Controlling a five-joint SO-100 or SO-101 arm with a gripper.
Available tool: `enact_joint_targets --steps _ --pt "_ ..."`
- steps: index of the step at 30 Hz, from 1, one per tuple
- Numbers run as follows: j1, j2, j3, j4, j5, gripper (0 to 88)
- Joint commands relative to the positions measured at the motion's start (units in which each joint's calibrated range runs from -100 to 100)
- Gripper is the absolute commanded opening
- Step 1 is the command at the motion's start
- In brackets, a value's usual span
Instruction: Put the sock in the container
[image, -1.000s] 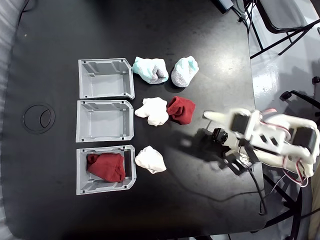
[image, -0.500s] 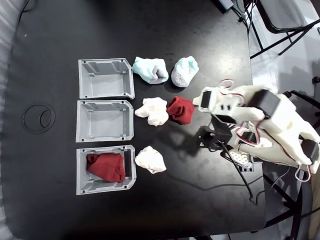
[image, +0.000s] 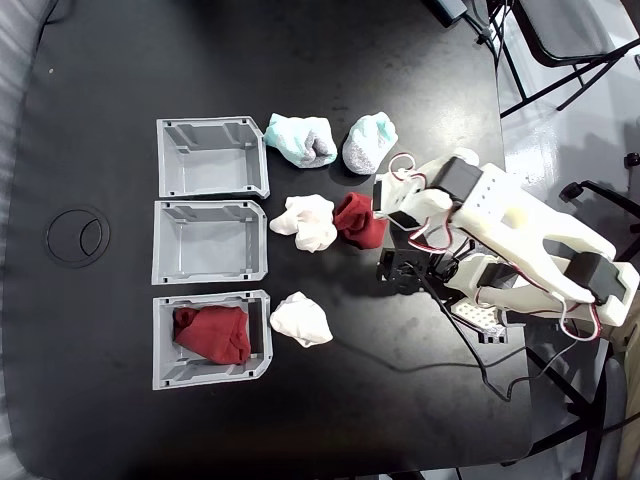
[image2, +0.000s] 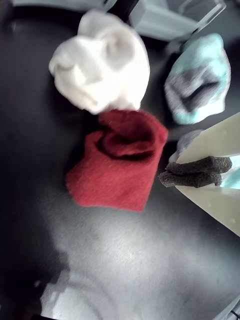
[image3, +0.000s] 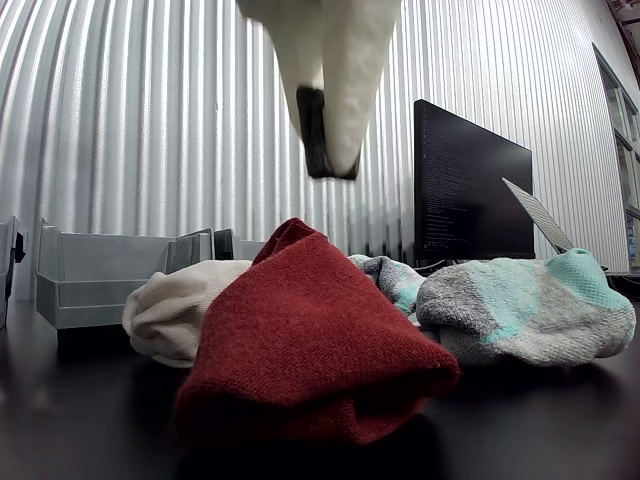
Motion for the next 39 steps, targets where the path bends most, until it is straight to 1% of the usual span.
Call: enact_joint_targets --steps 1,2,4,8,13,16,21,27,32,39 --pt "-0.5 1.34 -4.22 -0.34 0.24 1.5" --pt "-0.42 1.6 -5.12 -0.34 0.24 1.9" --pt "-0.03 1.68 -6.83 -0.26 0.24 5.4" --pt "0.13 1.26 -9.09 0.43 0.36 17.2" --pt "0.21 1.09 -8.73 3.59 3.16 34.4" --pt "0.29 1.6 -8.55 3.67 3.39 40.2" --pt "0.29 1.93 -7.11 3.59 3.39 40.7" --pt "-0.26 1.93 -0.61 2.65 3.39 40.7" --pt "0.13 1.93 4.62 -2.56 3.96 40.7" --pt "-0.26 1.93 8.95 -7.0 4.65 40.7"
